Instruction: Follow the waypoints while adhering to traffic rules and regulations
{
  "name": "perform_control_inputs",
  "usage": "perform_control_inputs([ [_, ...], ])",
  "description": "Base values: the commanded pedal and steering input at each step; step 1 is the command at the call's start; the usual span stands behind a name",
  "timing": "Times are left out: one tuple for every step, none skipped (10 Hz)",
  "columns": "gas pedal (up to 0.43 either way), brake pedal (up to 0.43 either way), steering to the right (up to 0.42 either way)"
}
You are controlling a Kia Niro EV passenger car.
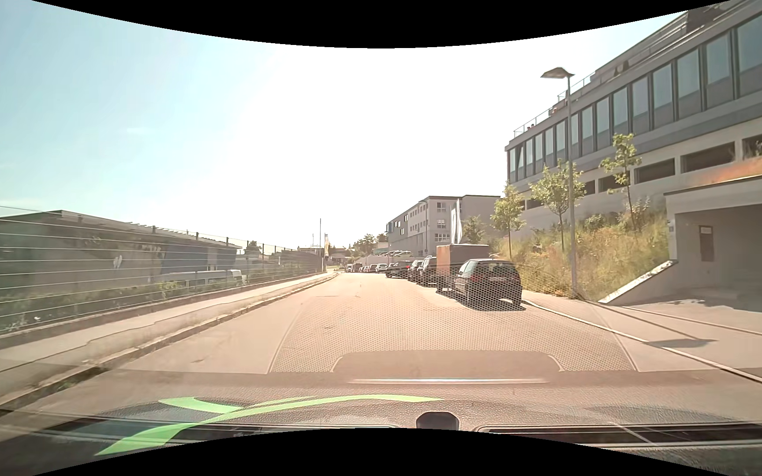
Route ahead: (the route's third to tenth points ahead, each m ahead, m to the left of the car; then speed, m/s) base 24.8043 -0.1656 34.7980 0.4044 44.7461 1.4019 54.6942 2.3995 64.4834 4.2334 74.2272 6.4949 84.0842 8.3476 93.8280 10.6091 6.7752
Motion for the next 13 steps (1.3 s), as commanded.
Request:
perform_control_inputs([
  [0.157, 0.000, -0.020],
  [0.169, 0.000, -0.018],
  [0.169, 0.000, -0.017],
  [0.169, 0.000, -0.016],
  [0.169, 0.000, -0.016],
  [0.177, 0.000, -0.016],
  [0.177, 0.000, -0.016],
  [0.177, 0.000, -0.016],
  [0.177, 0.000, -0.017],
  [0.177, 0.000, -0.017],
  [0.157, 0.000, -0.018],
  [0.067, 0.000, -0.019],
  [0.000, 0.000, -0.020],
])
